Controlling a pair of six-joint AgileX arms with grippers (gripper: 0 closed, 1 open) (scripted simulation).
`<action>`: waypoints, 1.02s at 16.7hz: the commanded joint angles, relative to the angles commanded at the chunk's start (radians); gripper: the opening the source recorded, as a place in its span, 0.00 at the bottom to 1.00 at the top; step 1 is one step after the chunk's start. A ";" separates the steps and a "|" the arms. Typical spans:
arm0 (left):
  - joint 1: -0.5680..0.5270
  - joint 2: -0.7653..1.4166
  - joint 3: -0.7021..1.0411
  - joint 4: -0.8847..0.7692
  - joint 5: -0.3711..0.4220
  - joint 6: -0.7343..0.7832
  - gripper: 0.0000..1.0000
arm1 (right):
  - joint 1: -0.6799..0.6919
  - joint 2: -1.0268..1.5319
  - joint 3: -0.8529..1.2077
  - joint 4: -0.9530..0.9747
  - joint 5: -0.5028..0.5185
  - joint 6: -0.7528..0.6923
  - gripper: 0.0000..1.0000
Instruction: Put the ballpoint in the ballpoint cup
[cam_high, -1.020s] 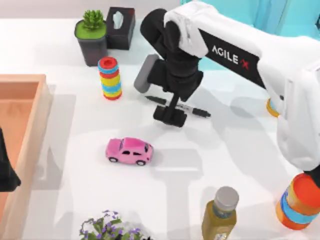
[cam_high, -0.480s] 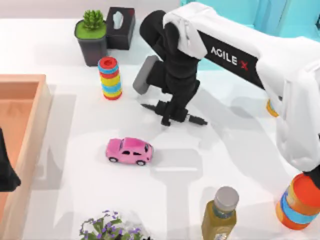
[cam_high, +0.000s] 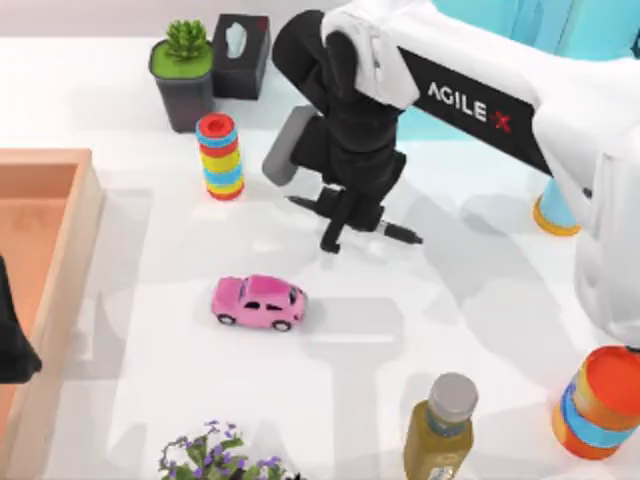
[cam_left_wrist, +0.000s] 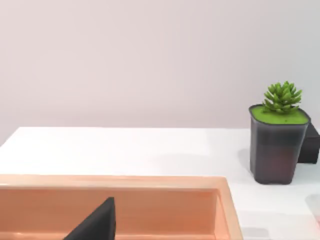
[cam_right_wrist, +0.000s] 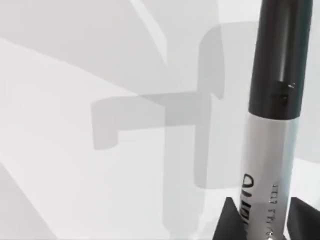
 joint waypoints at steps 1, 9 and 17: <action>0.000 0.000 0.000 0.000 0.000 0.000 1.00 | 0.016 -0.051 -0.036 -0.015 0.003 0.019 0.00; 0.000 0.000 0.000 0.000 0.000 0.000 1.00 | 0.173 -0.460 -0.324 -0.138 0.001 0.151 0.00; 0.000 0.000 0.000 0.000 0.000 0.000 1.00 | 0.150 -0.480 -0.359 -0.117 -0.035 0.154 0.00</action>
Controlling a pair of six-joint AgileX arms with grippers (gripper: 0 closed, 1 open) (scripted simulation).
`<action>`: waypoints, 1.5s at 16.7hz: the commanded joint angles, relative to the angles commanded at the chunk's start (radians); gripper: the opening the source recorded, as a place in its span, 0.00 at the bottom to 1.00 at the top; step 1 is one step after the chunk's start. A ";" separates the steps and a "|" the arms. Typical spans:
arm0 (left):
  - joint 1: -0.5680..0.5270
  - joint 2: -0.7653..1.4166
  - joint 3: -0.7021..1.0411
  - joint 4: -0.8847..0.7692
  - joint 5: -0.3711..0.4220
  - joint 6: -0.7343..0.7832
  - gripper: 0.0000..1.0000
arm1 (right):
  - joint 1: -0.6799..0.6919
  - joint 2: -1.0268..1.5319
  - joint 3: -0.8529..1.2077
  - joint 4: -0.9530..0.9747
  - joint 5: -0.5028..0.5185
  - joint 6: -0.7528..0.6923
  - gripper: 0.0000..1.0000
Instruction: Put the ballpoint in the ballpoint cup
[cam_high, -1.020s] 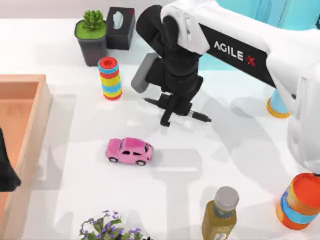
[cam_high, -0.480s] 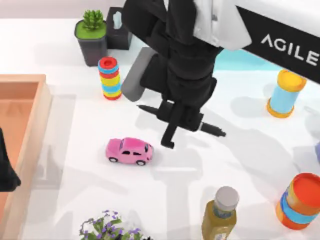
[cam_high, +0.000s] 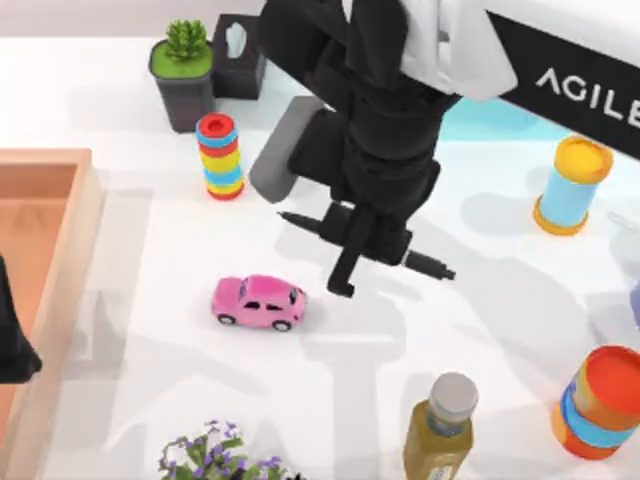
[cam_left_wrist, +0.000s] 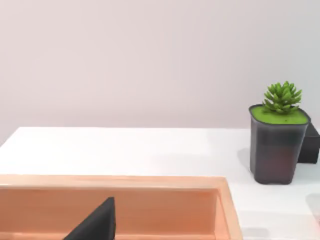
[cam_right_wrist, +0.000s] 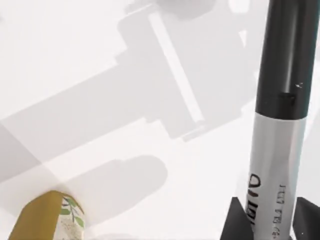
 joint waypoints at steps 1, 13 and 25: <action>0.000 0.000 0.000 0.000 0.000 0.000 1.00 | -0.027 -0.003 -0.021 0.029 -0.032 -0.006 0.00; 0.000 0.000 0.000 0.000 0.000 0.000 1.00 | -0.802 -0.232 -0.629 0.914 -1.030 -0.143 0.00; 0.000 0.000 0.000 0.000 0.000 0.000 1.00 | -1.419 -0.494 -1.212 1.615 -1.750 -0.216 0.00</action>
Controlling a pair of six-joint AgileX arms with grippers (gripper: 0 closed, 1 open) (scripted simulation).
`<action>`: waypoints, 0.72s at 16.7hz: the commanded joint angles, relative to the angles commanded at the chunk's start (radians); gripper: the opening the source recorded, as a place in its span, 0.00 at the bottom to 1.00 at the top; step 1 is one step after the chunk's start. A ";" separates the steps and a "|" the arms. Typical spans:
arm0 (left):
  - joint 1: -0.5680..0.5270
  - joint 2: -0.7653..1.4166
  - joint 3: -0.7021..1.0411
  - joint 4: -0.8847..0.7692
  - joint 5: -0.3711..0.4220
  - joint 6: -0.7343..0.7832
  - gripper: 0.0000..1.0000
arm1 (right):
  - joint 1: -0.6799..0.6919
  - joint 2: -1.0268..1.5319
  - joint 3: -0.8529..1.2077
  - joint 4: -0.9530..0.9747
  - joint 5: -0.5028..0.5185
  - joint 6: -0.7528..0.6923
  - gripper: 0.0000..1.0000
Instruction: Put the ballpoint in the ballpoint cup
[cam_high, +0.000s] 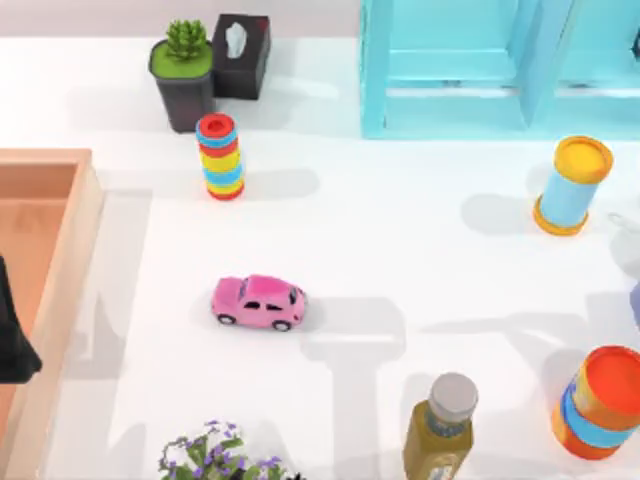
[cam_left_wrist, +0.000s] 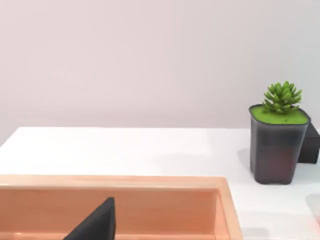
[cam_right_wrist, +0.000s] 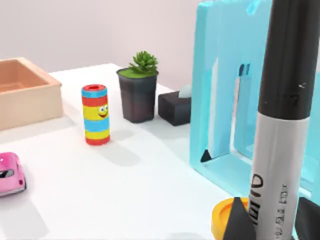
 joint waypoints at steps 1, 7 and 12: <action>0.000 0.000 0.000 0.000 0.000 0.000 1.00 | 0.000 0.000 0.000 0.000 0.000 0.000 0.00; 0.000 0.000 0.000 0.000 0.000 0.000 1.00 | 0.012 0.046 0.007 0.036 0.066 -0.022 0.00; 0.000 0.000 0.000 0.000 0.000 0.000 1.00 | 0.015 0.014 0.019 -0.096 0.025 -0.082 0.00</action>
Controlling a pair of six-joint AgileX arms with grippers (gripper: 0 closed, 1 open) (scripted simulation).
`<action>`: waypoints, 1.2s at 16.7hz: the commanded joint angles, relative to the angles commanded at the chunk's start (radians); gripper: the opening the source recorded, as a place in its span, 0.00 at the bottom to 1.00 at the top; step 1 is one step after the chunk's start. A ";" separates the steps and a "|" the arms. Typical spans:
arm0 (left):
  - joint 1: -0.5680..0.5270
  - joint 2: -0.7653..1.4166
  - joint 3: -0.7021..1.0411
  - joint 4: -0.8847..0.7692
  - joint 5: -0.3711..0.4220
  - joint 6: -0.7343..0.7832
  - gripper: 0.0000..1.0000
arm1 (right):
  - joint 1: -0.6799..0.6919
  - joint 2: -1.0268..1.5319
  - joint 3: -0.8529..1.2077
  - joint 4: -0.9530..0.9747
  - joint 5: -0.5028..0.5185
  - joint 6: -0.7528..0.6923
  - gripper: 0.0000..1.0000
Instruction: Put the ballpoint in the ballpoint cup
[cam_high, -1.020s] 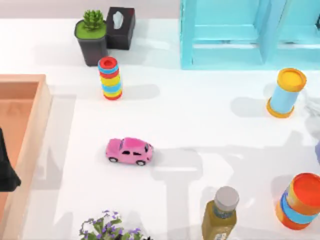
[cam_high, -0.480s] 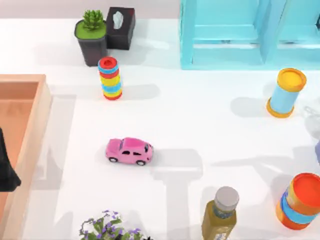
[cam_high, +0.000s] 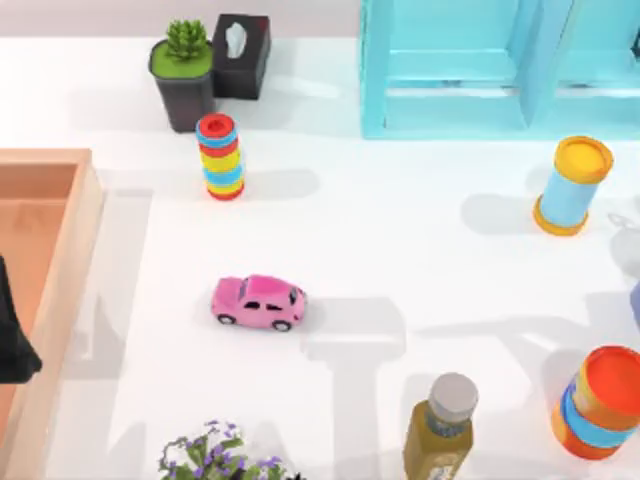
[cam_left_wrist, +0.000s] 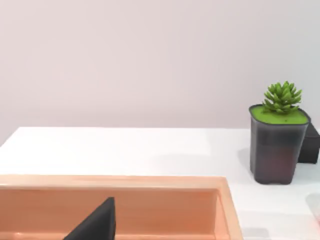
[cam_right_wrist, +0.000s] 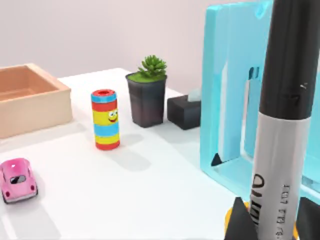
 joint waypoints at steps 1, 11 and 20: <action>0.000 0.000 0.000 0.000 0.000 0.000 1.00 | 0.001 -0.007 0.001 -0.014 -0.008 -0.010 0.00; 0.000 0.000 0.000 0.000 0.000 0.000 1.00 | 0.001 -0.010 0.002 -0.017 -0.012 -0.015 0.45; 0.000 0.000 0.000 0.000 0.000 0.000 1.00 | 0.001 -0.010 0.002 -0.017 -0.012 -0.015 1.00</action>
